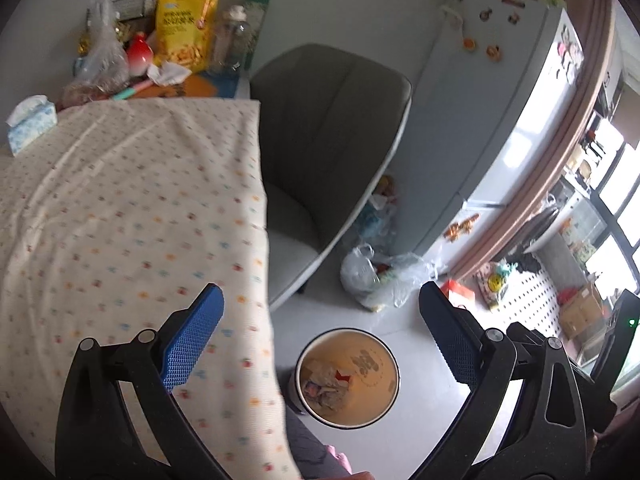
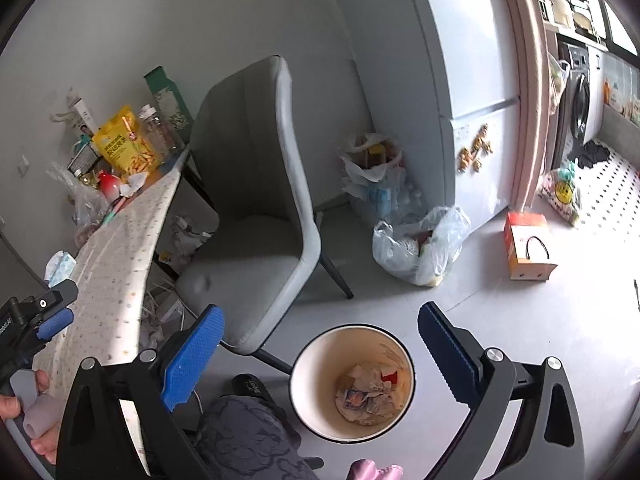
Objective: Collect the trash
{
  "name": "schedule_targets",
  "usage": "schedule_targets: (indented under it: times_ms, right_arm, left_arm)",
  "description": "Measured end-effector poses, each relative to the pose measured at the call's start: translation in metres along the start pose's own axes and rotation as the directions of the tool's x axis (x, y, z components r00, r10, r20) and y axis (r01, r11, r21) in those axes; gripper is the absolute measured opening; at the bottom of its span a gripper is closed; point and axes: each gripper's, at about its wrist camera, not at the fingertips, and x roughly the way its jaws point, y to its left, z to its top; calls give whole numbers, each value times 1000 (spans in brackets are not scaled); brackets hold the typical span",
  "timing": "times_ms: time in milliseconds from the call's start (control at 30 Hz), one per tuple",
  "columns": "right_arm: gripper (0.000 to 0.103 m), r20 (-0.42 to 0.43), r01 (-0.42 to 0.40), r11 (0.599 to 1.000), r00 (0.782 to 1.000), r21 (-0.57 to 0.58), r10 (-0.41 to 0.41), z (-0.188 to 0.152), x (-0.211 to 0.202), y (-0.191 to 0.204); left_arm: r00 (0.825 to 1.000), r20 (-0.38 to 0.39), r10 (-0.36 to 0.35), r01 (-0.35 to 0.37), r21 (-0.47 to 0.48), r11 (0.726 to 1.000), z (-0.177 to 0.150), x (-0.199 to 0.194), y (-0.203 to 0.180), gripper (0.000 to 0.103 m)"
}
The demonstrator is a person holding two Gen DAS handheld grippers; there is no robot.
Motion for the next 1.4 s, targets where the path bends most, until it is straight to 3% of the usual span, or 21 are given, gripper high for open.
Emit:
schedule_targets:
  times_ms: [333,800,1400]
  right_arm:
    - [95,42,-36,995,998,-91,40,4,-37,64]
    - [95,75,-94,974,991,-204,111,-8,-86,132]
    - [95,76,-184,938,974,-293,215,-43,-131,168]
  left_arm:
    - [996,89,13,-11,-19,1000,8,-55,40,97]
    - [979,183,85,-76,-55,996,-6,-130,86,97]
    - [956,238,173,-167,-46,985,-45,-195,97,97]
